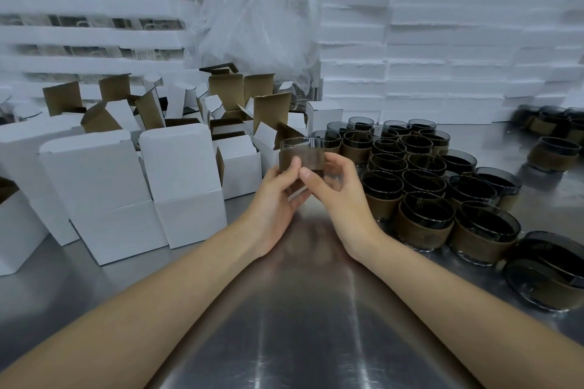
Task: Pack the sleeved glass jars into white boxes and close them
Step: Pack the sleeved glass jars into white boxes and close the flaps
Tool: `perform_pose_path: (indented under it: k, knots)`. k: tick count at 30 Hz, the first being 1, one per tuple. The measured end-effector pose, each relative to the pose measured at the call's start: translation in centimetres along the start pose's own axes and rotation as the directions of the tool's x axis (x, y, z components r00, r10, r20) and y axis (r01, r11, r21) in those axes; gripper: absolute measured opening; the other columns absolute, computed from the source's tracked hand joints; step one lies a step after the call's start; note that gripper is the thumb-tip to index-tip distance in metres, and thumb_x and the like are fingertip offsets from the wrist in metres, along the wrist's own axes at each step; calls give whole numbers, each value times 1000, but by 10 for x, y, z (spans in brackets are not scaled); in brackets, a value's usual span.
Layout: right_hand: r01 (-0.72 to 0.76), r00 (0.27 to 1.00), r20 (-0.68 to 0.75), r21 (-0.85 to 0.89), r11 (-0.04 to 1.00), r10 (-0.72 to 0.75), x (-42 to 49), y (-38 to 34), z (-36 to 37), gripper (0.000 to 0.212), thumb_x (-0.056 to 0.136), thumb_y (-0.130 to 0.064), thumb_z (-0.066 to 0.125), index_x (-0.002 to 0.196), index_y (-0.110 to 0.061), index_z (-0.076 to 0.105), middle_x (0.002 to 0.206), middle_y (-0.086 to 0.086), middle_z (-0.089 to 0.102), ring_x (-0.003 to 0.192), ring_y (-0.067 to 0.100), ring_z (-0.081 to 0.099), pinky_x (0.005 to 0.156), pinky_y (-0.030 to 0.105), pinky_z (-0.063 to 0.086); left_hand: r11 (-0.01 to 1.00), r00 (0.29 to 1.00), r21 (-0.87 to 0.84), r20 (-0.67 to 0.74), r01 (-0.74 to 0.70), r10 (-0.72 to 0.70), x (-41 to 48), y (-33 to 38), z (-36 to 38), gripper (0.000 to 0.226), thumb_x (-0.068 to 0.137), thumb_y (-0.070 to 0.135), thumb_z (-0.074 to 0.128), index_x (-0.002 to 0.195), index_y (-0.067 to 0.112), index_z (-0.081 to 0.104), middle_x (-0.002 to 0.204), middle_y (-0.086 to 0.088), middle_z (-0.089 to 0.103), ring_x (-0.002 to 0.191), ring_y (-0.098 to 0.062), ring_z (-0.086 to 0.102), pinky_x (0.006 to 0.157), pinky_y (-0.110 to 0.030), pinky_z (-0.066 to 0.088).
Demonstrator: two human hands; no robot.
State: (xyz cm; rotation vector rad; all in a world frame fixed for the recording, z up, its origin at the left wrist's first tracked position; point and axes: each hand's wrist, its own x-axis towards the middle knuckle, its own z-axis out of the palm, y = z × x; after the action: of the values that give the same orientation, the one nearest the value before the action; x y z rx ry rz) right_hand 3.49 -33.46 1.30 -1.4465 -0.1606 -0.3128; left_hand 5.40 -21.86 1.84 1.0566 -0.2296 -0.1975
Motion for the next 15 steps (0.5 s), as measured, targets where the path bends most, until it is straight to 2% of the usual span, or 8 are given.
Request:
perform_pose_path:
  k: [2, 4, 7, 8, 10, 12, 15]
  knots:
    - [-46, 999, -10, 41, 998, 47, 0, 0, 0, 51, 82, -21, 72, 127, -14, 50, 123, 3, 59, 114, 9, 59, 103, 32, 46, 999, 1000, 32, -20, -21, 22, 1, 0, -1, 58, 81, 31, 60, 131, 3, 49, 124, -13, 62, 115, -22, 59, 93, -32, 48]
    - [-104, 994, 3, 169, 980, 105, 0, -2, 0, 47, 85, -15, 69, 128, -10, 51, 127, 11, 58, 116, 17, 60, 104, 36, 46, 999, 997, 17, -57, -46, 47, 2, 1, -2, 42, 84, 31, 58, 119, 8, 54, 106, -7, 65, 101, -17, 61, 81, -26, 48]
    - [-173, 985, 64, 444, 879, 162, 1, -4, 1, 36, 91, -6, 58, 127, -5, 51, 118, 16, 62, 116, 29, 60, 96, 34, 51, 997, 992, -25, -102, -72, 69, 5, 3, -5, 22, 96, 27, 46, 113, 15, 54, 95, -2, 63, 91, -13, 56, 74, -25, 42]
    - [-200, 980, 83, 502, 841, 183, 2, -6, 0, 37, 93, -6, 56, 129, -1, 48, 116, 16, 63, 116, 31, 60, 95, 34, 51, 996, 990, -20, -113, -83, 81, 6, 4, -5, 17, 97, 23, 45, 110, 16, 54, 91, 1, 63, 88, -12, 55, 72, -25, 40]
    - [-256, 966, 127, 578, 775, 225, 3, -8, -2, 44, 97, -8, 51, 136, 7, 39, 124, 24, 59, 119, 34, 58, 98, 36, 49, 995, 988, -1, -122, -96, 95, 6, 3, -5, 10, 96, 18, 47, 103, 20, 54, 86, 5, 63, 84, -9, 55, 72, -25, 39]
    - [-307, 951, 174, 626, 716, 255, 3, -9, -3, 44, 100, -10, 44, 139, 9, 36, 134, 30, 51, 123, 37, 54, 102, 39, 46, 996, 992, 32, -94, -81, 84, 4, 0, -3, 18, 91, 20, 54, 108, 18, 55, 93, 3, 64, 89, -9, 57, 79, -26, 41]
    - [-345, 938, 217, 665, 663, 271, 3, -9, -2, 42, 101, -11, 38, 138, 9, 39, 135, 30, 50, 123, 37, 54, 101, 39, 46, 997, 999, 75, -39, -33, 36, 0, -2, 0, 41, 75, 32, 65, 111, 13, 59, 98, 1, 68, 98, -10, 61, 86, -27, 41]
